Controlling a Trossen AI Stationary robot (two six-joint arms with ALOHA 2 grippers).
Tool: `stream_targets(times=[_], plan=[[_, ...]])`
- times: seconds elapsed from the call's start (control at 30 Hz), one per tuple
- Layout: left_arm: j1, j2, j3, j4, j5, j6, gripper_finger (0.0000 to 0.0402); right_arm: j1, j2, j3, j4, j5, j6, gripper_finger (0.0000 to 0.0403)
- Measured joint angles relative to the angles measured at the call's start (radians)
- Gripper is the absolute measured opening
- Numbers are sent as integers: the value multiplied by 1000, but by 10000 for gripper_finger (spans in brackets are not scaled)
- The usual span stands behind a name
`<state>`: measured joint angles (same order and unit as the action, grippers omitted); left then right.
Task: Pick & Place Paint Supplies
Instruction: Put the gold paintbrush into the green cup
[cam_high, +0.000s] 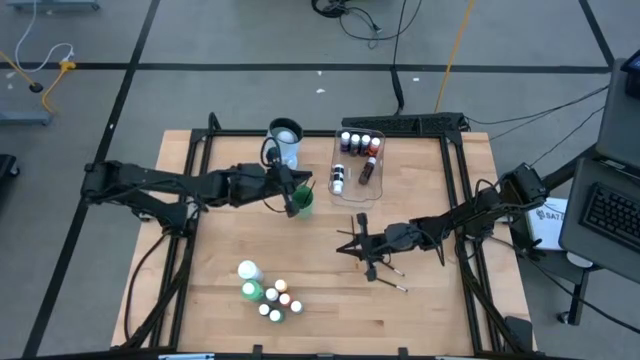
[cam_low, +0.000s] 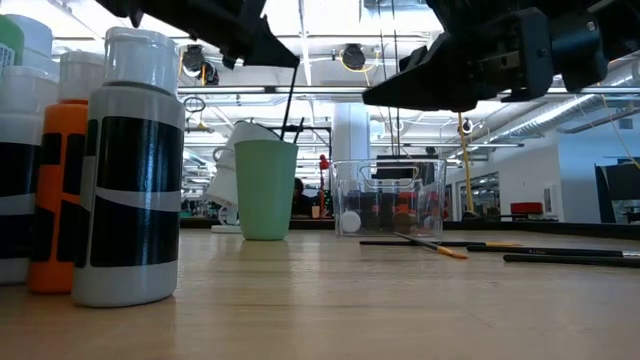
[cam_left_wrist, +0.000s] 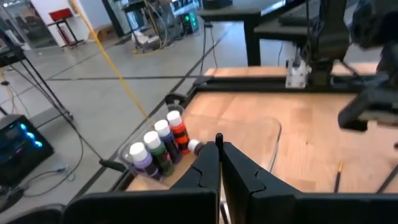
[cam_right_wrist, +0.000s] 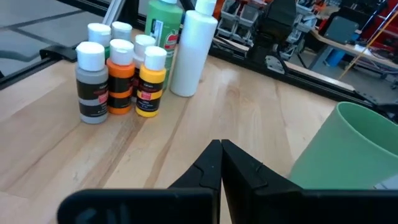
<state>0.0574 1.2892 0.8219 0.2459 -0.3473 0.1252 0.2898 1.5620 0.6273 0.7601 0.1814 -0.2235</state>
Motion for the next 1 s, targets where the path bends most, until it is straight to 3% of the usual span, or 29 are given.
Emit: stream_targets(times=[0.37, 0.83, 1.0], plan=[[-1, 40, -43, -67, 10, -120, 0, 0, 0, -5, 7, 0, 6, 0], [1, 169, -114, 98, 6, -138, 1, 0, 0, -5, 21, 0, -47, 0], [2, 174, -113, 98, 6, -139, 31, 0, 0, -5, 5, 0, -28, 0]])
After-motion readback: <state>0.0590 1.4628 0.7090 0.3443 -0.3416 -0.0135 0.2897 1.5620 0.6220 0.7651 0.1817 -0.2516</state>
